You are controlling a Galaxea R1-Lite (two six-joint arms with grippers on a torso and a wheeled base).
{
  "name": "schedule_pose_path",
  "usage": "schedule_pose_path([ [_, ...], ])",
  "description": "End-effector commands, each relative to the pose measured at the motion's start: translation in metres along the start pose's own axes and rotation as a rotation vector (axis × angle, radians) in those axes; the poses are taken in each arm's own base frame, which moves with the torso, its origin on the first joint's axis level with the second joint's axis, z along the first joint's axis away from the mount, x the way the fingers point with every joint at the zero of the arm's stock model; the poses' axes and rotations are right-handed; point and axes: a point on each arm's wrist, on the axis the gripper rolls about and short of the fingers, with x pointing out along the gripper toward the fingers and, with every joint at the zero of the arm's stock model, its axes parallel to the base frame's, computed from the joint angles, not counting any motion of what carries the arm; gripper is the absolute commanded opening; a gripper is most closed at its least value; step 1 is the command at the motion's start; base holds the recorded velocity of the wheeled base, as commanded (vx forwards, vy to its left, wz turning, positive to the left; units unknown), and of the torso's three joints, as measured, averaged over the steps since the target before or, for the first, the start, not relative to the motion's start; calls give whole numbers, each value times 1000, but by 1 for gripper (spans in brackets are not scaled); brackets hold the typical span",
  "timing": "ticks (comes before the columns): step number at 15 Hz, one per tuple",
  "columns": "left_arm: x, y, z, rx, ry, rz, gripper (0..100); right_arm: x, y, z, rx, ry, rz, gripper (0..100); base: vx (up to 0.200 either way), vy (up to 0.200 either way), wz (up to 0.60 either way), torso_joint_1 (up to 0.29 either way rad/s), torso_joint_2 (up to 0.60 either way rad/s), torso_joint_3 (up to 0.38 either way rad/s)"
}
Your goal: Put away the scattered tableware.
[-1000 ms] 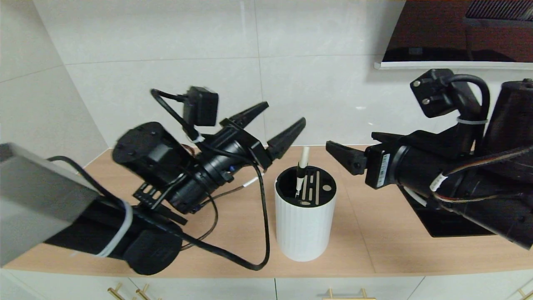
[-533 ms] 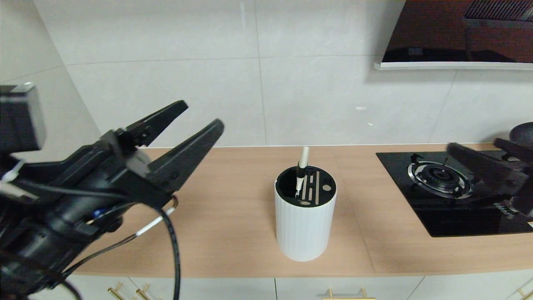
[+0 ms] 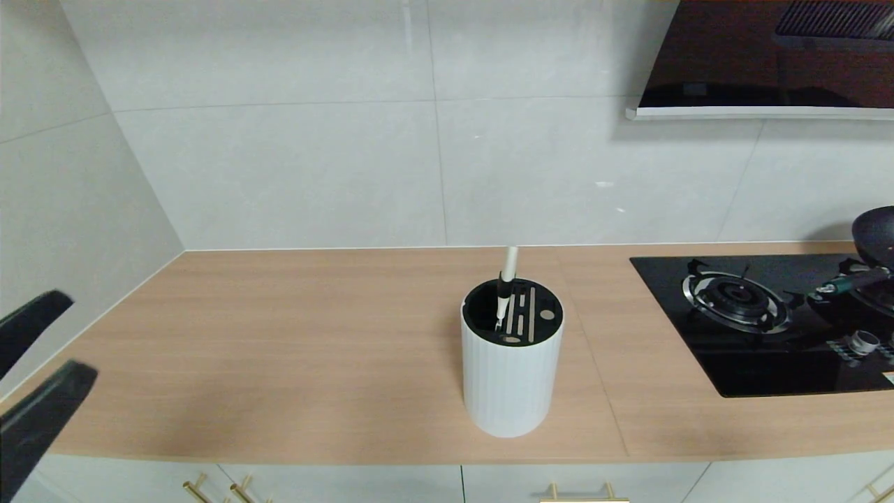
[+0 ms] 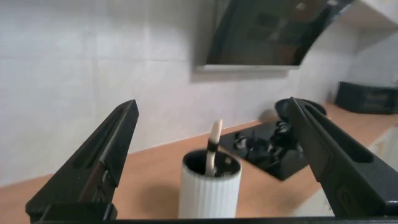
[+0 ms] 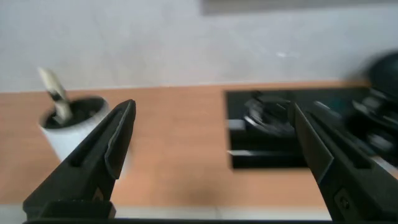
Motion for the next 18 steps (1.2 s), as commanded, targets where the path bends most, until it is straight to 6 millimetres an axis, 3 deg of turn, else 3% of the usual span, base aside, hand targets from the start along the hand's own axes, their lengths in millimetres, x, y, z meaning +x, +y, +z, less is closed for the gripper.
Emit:
schedule_pose_path([
  [1, -84, -29, 5, 37, -72, 26, 100, -33, -9, -8, 25, -113, -86, 100, 0, 0, 0, 0, 0, 0],
  [2, -103, -37, -1, 43, -32, 25, 100, -32, -7, -9, 18, -106, -151, 100, 0, 0, 0, 0, 0, 0],
  [4, -101, -35, -3, 83, -88, 103, 100, -28, -2, -21, -12, -68, -213, 100, 0, 0, 0, 0, 0, 0],
  [10, -110, -33, -42, 201, -70, 247, 100, -25, 4, -41, -23, -83, -307, 100, 0, 0, 0, 0, 0, 0],
  [11, -110, -32, -43, 222, -65, 299, 100, -28, 6, -53, -31, -92, -266, 100, 0, 0, 0, 0, 0, 0],
  [12, -110, -29, -48, 264, -12, 338, 100, -26, 6, -68, -39, -61, -238, 100, 0, 0, 0, 0, 0, 0],
  [14, -116, -19, -67, 347, 185, 590, 100, -16, 4, -100, -52, 15, -284, 100, 0, 0, 0, 0, 0, 0],
  [16, -121, -15, -82, 328, 343, 666, 100, -14, 4, -109, -59, 40, -283, 100, 0, 0, 0, 0, 0, 0],
  [18, -122, -16, -86, 296, 382, 616, 100, -15, 4, -112, -68, 76, -272, 100, 0, 0, 0, 0, 0, 0],
])
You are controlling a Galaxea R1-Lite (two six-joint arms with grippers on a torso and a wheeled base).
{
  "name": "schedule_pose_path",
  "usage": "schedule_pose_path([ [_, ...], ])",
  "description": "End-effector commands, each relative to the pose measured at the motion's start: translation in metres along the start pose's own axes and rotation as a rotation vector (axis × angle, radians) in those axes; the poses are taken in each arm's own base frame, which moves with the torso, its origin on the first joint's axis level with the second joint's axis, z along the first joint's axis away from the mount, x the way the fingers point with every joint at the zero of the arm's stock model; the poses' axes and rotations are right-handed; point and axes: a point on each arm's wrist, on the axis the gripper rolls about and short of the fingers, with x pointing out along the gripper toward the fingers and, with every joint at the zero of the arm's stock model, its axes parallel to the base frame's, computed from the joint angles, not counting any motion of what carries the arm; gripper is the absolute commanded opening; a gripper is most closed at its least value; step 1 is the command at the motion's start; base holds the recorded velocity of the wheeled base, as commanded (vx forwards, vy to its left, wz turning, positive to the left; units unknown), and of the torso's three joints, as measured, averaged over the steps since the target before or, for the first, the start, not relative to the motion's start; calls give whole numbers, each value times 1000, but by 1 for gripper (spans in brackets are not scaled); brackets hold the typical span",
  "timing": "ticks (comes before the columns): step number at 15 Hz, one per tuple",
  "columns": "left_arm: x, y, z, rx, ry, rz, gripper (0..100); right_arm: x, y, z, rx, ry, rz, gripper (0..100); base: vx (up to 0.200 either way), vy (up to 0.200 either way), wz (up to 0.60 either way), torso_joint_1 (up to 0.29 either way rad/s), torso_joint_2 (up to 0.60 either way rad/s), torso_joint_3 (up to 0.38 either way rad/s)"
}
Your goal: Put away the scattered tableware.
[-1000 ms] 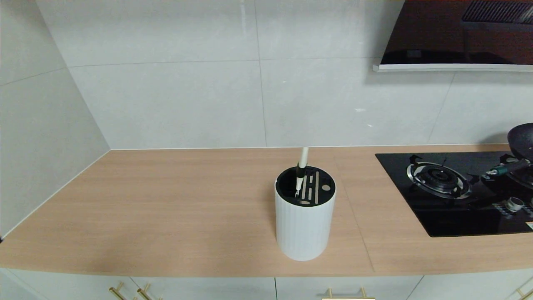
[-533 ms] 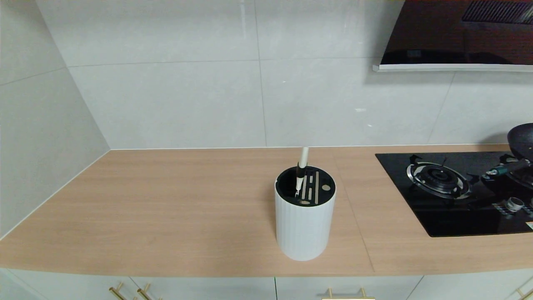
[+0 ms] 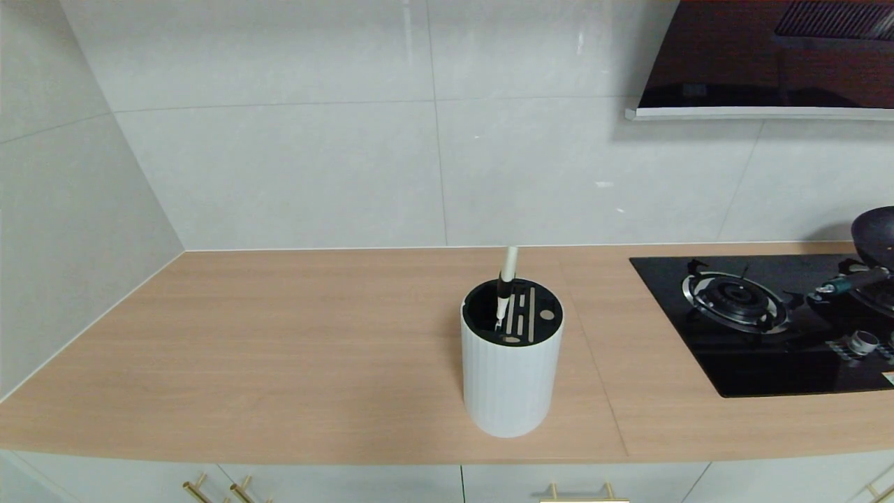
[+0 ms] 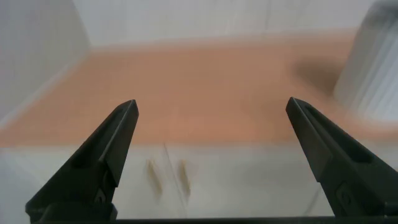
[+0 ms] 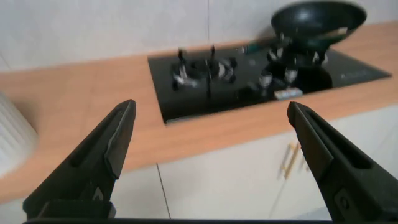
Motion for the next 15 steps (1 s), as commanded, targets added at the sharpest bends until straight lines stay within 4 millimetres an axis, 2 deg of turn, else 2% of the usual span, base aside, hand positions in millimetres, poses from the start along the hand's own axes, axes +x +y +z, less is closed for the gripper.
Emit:
schedule_pose_path([
  [1, 0, 0, 0, -10, 3, -4, 100, 0, 0, -3, 0, 7, 0, 100, 0, 0, 0, 0, 0, 0],
  [6, 0, 0, 0, -59, 3, -4, 100, 2, 2, -2, -8, 21, 62, 100, 0, 0, 0, 0, 0, 0],
  [8, 0, 0, 0, -76, 2, -3, 100, -1, 6, -6, -8, 34, 292, 100, 0, 0, 0, 0, 0, 0],
  [9, 0, 0, 0, -74, 2, -3, 100, -1, 7, -9, -7, 63, 334, 100, 0, 0, 0, 0, 0, 0],
  [15, 0, 0, 0, -74, 2, -3, 100, -1, 7, -7, -5, 50, 321, 100, 0, 0, 0, 0, 0, 0],
])
